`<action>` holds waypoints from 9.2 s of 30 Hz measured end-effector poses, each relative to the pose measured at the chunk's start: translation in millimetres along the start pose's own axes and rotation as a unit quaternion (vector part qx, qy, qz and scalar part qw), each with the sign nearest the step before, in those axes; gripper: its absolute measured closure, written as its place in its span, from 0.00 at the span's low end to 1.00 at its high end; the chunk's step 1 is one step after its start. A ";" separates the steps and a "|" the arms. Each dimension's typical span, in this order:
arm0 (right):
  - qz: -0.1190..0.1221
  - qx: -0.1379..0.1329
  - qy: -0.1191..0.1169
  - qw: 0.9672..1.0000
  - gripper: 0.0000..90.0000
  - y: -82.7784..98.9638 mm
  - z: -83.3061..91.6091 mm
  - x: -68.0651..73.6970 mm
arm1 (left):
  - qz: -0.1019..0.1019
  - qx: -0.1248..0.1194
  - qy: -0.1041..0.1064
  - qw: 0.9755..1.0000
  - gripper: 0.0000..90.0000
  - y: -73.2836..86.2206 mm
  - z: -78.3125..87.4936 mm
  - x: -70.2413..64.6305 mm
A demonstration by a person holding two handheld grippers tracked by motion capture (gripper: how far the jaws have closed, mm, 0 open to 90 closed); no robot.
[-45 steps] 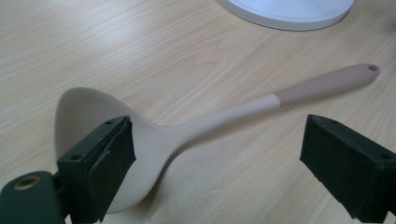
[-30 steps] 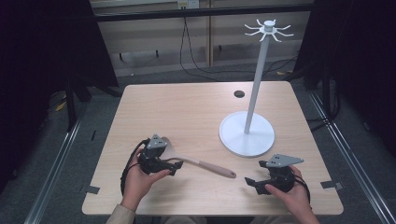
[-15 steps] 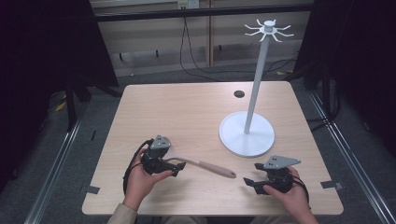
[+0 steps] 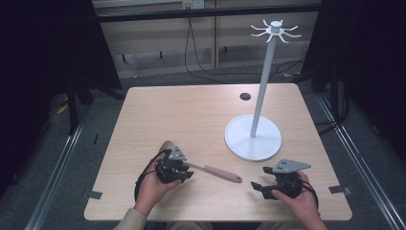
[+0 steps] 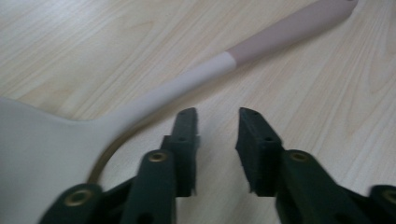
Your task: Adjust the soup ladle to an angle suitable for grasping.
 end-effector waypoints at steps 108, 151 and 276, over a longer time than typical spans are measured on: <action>-0.049 -0.023 0.008 0.999 0.13 16.0 23.7 -12.3 | -0.188 0.147 0.036 0.970 0.88 -46.9 -19.5 16.5; -0.048 -0.034 0.002 0.998 0.12 8.5 19.1 -7.0 | -0.086 0.026 0.052 0.995 0.88 -65.1 21.8 15.4; -0.047 -0.236 -0.045 0.970 0.87 -164.4 61.1 -4.7 | 0.026 -0.144 0.042 0.988 0.07 -32.6 0.0 -10.2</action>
Point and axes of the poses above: each handheld gripper's, and its own axes: z roughly backward along the jaws, y roughly out of its underside, x roughly to its left, the point moved 2 cm from there along -z, roughly forward along the jaws, and after that the axes turned 8 degrees about x, right-handed, at the moved point
